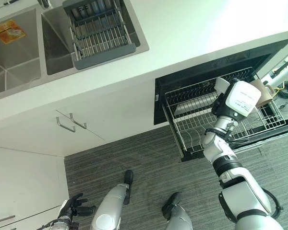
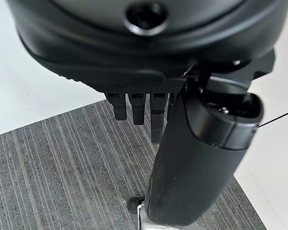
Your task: Place the dishes in the dishwasher.
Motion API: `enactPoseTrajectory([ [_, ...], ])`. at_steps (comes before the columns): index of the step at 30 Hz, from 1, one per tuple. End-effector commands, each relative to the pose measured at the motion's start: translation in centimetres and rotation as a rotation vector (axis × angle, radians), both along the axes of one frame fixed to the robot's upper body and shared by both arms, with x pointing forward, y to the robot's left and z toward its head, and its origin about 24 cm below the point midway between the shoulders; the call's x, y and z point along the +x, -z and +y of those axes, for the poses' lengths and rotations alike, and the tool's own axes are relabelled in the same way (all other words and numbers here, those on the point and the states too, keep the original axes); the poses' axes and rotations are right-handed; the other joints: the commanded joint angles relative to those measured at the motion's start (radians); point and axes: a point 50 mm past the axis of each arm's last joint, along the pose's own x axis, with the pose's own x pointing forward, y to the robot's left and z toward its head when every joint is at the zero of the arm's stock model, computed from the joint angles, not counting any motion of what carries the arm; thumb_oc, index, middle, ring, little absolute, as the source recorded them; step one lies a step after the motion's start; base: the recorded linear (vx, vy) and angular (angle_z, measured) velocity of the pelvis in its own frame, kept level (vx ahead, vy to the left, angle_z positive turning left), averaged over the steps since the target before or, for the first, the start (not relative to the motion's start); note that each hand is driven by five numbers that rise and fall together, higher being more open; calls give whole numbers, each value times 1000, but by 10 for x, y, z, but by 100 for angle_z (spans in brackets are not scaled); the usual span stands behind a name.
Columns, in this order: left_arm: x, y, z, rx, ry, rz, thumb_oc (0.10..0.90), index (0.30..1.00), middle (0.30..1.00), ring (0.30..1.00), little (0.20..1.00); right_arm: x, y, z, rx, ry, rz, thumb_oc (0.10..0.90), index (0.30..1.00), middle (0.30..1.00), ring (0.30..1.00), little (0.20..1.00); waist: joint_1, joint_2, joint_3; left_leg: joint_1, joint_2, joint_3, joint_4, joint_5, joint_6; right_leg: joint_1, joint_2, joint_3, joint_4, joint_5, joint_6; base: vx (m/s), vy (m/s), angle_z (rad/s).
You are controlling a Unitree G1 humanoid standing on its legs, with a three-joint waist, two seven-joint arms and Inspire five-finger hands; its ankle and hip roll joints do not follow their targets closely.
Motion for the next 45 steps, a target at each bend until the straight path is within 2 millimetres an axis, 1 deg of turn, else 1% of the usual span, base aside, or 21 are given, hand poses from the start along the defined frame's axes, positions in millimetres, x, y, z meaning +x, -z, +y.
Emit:
enactPoseTrajectory([
  [1, -29, 4, 20, 85, -25, 66, 800, 900, 900, 900, 900, -1, -35, -4, -136, 22, -185, 400, 300, 300, 300, 300, 18, -13, -98, 36, 29, -29, 18, -147, -42, 8, -7, 76, -52, -30, 73, 0, 0, 0],
  [5, -27, 3, 19, 80, -27, 62, 800, 900, 900, 900, 900, -1, -38, -4, -138, 31, -204, 400, 300, 300, 300, 300, 17, -12, -96, 34, 30, -26, 18, -147, -42, 4, -7, 78, -52, -30, 72, -14, 10, -3],
  [9, -28, 4, 18, 74, -31, 58, 800, 900, 900, 900, 900, -3, -35, -6, -115, 42, -215, 400, 300, 300, 300, 300, 14, -13, -95, 35, 29, -23, 18, -149, -40, 5, -7, 81, -52, -31, 71, -7, 9, -3],
  [13, -26, 3, 17, 73, -28, 54, 800, 900, 900, 900, 900, -2, -29, -7, -96, 28, -176, 400, 300, 300, 300, 300, 13, -16, -96, 40, 31, -21, 18, -150, -41, 10, -8, 78, -52, -30, 71, 0, 0, 0],
  [22, -30, 4, 19, 74, -34, 67, 800, 900, 900, 900, 900, -1, -29, -5, -55, -5, -166, 400, 300, 300, 300, 300, 13, -17, -99, 42, 34, -19, 18, -149, -44, 11, -7, 78, -52, -31, 70, 0, 0, 0],
  [25, -26, 1, 19, 34, -56, 3, 800, 900, 900, 900, 900, -2, -26, -6, -62, -1, -159, 400, 300, 300, 300, 300, 12, -19, -100, 44, 37, -18, 18, -149, -45, 14, -6, 75, -52, -31, 68, 0, 0, 0],
  [26, -19, -3, 19, -13, -61, -63, 800, 900, 900, 900, 900, -2, -27, -6, -65, 1, -160, 400, 300, 300, 300, 300, 11, -19, -100, 45, 39, -17, 18, -148, -46, 15, -6, 74, -52, -32, 67, 0, 0, 0],
  [27, 7, -21, 11, -78, -9, -237, 800, 900, 900, 900, 900, -2, -29, -5, -68, 2, -153, 400, 300, 300, 300, 300, 8, -19, -97, 46, 40, -17, 18, -148, -47, 14, -5, 78, -52, -32, 66, 0, 0, 0],
  [28, 9, -23, 11, -91, 0, -256, 800, 900, 900, 900, 900, -2, -29, -5, -67, 2, -152, 400, 300, 300, 300, 300, 8, -19, -97, 46, 40, -17, 18, -148, -47, 14, -4, 78, -52, -32, 66, 0, 0, 0],
  [29, 22, -32, 4, -117, 64, -322, 800, 900, 900, 900, 900, -1, -29, -3, -65, 0, -152, 400, 300, 300, 300, 300, 7, -20, -95, 46, 41, -16, 18, -149, -46, 14, -4, 81, -52, -31, 66, 0, 0, 0],
  [31, 51, -58, -13, -161, 227, -464, 800, 900, 900, 900, 900, 1, -31, 0, -59, -9, -156, 400, 300, 300, 300, 300, 2, -24, -89, 47, 44, -14, 18, -150, -45, 12, 0, 86, -52, -30, 65, 9, -20, 2],
  [32, 83, -94, -40, -195, 431, -609, 800, 900, 900, 900, 900, 3, -31, 9, -61, -39, -159, 400, 300, 300, 300, 300, -13, -27, -85, 53, 49, -8, 18, -156, -41, 10, 8, 100, -52, -30, 66, 22, -38, 2],
  [33, 91, -103, -50, -194, 506, -643, 800, 900, 900, 900, 900, 5, -31, 13, -60, -47, -160, 400, 300, 300, 300, 300, -18, -28, -84, 54, 51, -7, 18, -157, -39, 9, 11, 105, -52, -28, 66, 0, 0, 0],
  [34, 92, -104, -51, -198, 503, -648, 800, 900, 900, 900, 900, 5, -31, 13, -60, -47, -160, 400, 300, 300, 300, 300, -17, -29, -83, 55, 51, -6, 18, -157, -39, 9, 11, 106, -52, -28, 66, 10, -19, -4],
  [35, 100, -115, -63, -183, 587, -692, 800, 900, 900, 900, 900, 7, -31, 16, -57, -57, -159, 400, 300, 300, 300, 300, -25, -30, -82, 57, 54, -5, 18, -158, -37, 7, 14, 111, -52, -25, 67, 17, -18, -10],
  [36, 106, -122, -70, -184, 615, -714, 800, 900, 900, 900, 900, 8, -32, 19, -54, -65, -156, 400, 300, 300, 300, 300, -30, -30, -82, 60, 57, -2, 18, -159, -36, 7, 15, 115, -52, -23, 67, 27, -16, -10],
  [39, 120, -134, -82, -200, 605, -759, 800, 900, 900, 900, 900, 11, -26, 29, -46, -96, -141, 400, 300, 300, 300, 300, -48, -34, -84, 72, 59, 5, 18, -164, -29, 9, 19, 130, -52, -20, 71, 58, -5, -12],
  [40, 120, -130, -88, -204, 601, -737, 800, 900, 900, 900, 900, 13, -22, 34, -44, -108, -133, 400, 300, 300, 300, 300, -52, -35, -84, 82, 59, 7, 18, -165, -26, 15, 21, 134, -52, -19, 70, 74, -30, -30],
  [41, 118, -128, -89, -199, 600, -726, 800, 900, 900, 900, 900, 13, -22, 34, -43, -109, -131, 400, 300, 300, 300, 300, -52, -35, -84, 83, 60, 8, 18, -165, -26, 16, 20, 133, -52, -19, 69, 71, -26, -32],
  [43, 105, -108, -82, -180, 559, -645, 800, 900, 900, 900, 900, 12, -21, 33, -41, -113, -131, 400, 300, 300, 300, 300, -50, -29, -86, 88, 60, 10, 18, -165, -26, 21, 19, 132, -52, -20, 68, 34, 7, -10],
  [45, 97, -98, -77, -170, 530, -600, 800, 900, 900, 900, 900, 12, -20, 32, -47, -115, -133, 400, 300, 300, 300, 300, -48, -26, -87, 91, 60, 11, 18, -165, -27, 24, 17, 130, -52, -22, 67, 0, 0, 0],
])
